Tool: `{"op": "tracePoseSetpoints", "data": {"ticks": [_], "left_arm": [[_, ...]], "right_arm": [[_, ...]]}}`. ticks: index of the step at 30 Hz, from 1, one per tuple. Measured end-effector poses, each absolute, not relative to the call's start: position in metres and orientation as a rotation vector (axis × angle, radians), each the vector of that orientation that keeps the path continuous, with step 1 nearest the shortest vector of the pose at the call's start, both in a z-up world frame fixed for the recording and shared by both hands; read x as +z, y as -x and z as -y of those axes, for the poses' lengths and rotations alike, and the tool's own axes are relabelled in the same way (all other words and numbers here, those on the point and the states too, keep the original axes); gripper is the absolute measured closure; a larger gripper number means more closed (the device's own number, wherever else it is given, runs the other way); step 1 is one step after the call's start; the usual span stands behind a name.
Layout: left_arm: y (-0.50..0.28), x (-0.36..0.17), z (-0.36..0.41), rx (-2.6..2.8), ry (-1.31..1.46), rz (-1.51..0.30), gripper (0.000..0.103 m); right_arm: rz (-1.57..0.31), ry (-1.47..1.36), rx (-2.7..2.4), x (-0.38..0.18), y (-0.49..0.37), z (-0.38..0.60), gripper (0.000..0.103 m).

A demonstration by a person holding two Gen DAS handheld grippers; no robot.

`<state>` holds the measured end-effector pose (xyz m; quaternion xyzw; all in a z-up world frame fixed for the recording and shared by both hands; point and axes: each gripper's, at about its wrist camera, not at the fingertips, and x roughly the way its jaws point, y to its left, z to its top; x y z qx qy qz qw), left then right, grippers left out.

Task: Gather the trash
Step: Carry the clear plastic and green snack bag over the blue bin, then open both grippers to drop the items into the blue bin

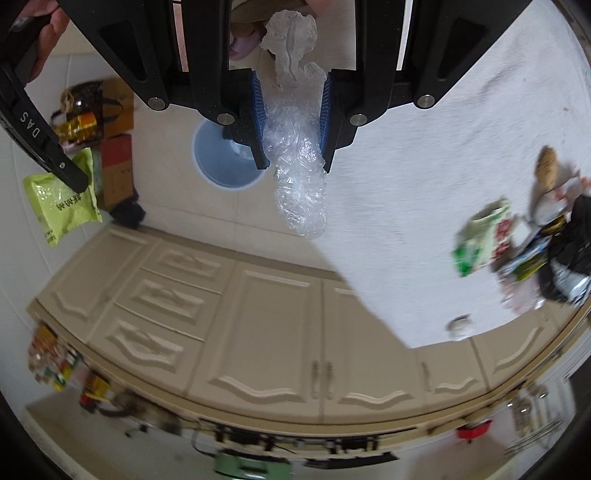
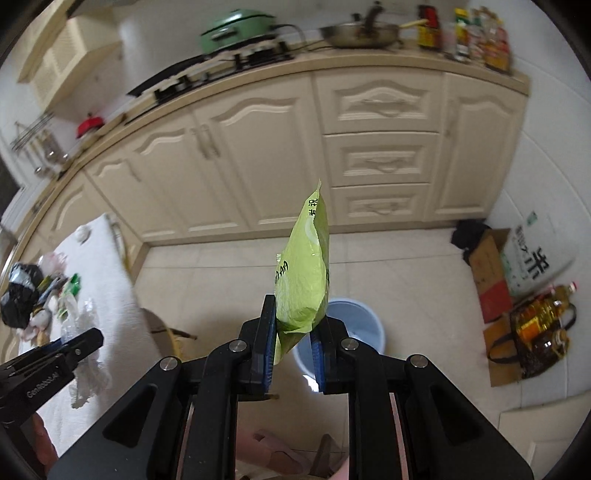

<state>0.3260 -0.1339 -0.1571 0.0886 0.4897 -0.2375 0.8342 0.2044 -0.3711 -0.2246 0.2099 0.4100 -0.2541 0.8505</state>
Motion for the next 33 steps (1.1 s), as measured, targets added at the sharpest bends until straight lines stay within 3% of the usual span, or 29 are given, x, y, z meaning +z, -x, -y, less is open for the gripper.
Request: {"op": "tracePoseSetpoints", "data": {"ticks": [20,23,24,25,33], "left_arm": [[-0.382,-0.223,0.308,-0.696,-0.383,-1.121,0.080],[-0.390,-0.229,0.322,-0.683,-0.395,-1.139,0.066],[-0.396,-0.233,0.326,-0.673,-0.396,-1.165,0.050],[-0.397,-0.235,0.331,-0.672,-0.389,-1.172,0.041],[-0.415,-0.252,0.337,-0.604,-0.400,-1.187,0.040]], "right_arm": [[-0.914,-0.570,-0.693,-0.252,-0.159,0.453,0.086],[-0.928,-0.579,-0.700,-0.257,-0.161,0.460,0.086],[-0.935,-0.585,-0.699,-0.259,-0.161,0.463,0.086],[-0.938,-0.588,-0.698,-0.260,-0.162,0.464,0.086],[-0.964,-0.594,-0.668,-0.269,-0.180,0.467,0.086]]}}
